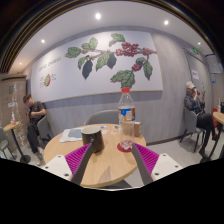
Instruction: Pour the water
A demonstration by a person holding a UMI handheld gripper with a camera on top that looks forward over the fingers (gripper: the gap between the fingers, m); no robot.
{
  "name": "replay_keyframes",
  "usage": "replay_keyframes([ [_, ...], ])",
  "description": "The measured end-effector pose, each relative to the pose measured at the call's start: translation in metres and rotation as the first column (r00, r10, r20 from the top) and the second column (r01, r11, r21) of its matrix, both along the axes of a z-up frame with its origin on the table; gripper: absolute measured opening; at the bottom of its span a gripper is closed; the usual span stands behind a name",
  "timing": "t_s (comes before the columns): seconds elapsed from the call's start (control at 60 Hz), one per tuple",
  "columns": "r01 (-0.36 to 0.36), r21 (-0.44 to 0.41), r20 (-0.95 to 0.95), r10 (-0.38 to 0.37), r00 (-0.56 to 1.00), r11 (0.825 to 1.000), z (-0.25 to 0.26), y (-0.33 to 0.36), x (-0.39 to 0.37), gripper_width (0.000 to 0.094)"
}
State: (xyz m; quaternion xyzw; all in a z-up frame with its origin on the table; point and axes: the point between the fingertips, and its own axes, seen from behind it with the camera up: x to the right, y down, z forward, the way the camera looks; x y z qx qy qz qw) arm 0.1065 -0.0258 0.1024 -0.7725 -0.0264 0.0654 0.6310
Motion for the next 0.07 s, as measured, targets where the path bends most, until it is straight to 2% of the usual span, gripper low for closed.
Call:
replay_keyframes([
  [0.067,0.000,-0.007,-0.012,0.000,1.000,1.000,-0.009,-0.027,0.000,0.0849],
])
